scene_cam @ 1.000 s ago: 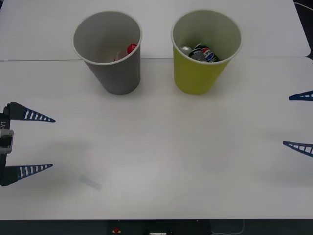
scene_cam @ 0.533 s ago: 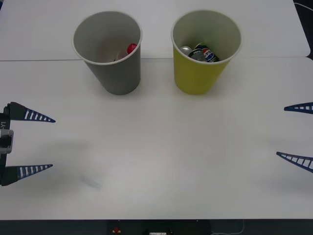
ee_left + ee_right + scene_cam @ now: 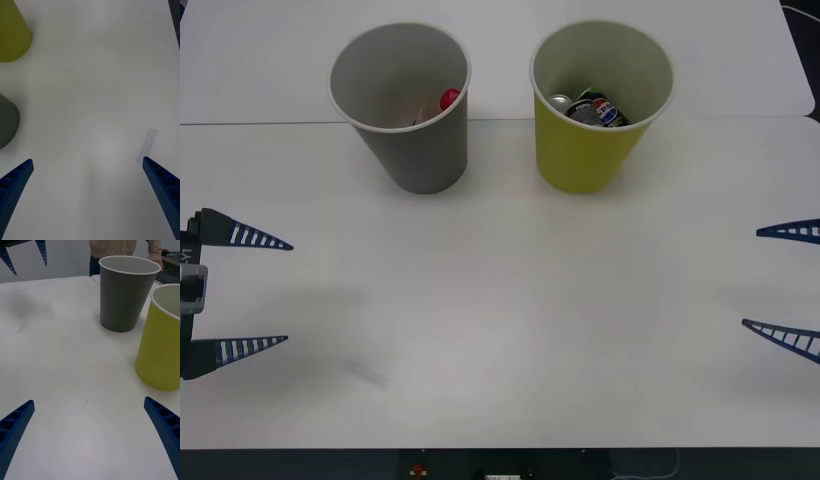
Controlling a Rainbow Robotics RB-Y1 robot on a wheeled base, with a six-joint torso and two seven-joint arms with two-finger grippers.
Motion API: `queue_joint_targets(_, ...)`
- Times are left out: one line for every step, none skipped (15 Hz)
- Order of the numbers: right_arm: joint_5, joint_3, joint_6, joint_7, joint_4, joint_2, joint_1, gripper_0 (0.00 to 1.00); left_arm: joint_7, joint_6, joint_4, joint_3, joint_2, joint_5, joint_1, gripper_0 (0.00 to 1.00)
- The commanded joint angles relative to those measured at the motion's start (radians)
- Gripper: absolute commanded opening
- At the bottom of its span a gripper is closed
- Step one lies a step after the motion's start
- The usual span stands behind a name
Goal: Put the can into the green bin and the plastic bottle into the gray bin
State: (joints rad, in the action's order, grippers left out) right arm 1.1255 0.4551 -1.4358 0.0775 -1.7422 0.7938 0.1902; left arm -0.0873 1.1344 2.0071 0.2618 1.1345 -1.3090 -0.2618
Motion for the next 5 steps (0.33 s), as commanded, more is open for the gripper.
queue_joint_targets(0.010, -0.001, 0.000, -0.012, 0.000, 0.009, 0.000, 1.00, 0.000, 0.000, 0.000, 0.000, 0.000, 0.000, 0.000, 1.00)
queue_joint_targets(0.010, -0.001, -0.003, -0.015, 0.001, 0.012, 0.002, 1.00, 0.000, 0.000, 0.000, 0.000, 0.000, 0.000, 0.000, 1.00)
queue_joint_targets(0.010, -0.001, -0.003, -0.015, 0.001, 0.012, 0.002, 1.00, 0.000, 0.000, 0.000, 0.000, 0.000, 0.000, 0.000, 1.00)
queue_joint_targets(0.010, -0.001, -0.003, -0.015, 0.001, 0.012, 0.002, 1.00, 0.000, 0.000, 0.000, 0.000, 0.000, 0.000, 0.000, 1.00)
queue_joint_targets(0.010, -0.001, -0.003, -0.015, 0.001, 0.012, 0.002, 1.00, 0.000, 0.000, 0.000, 0.000, 0.000, 0.000, 0.000, 1.00)
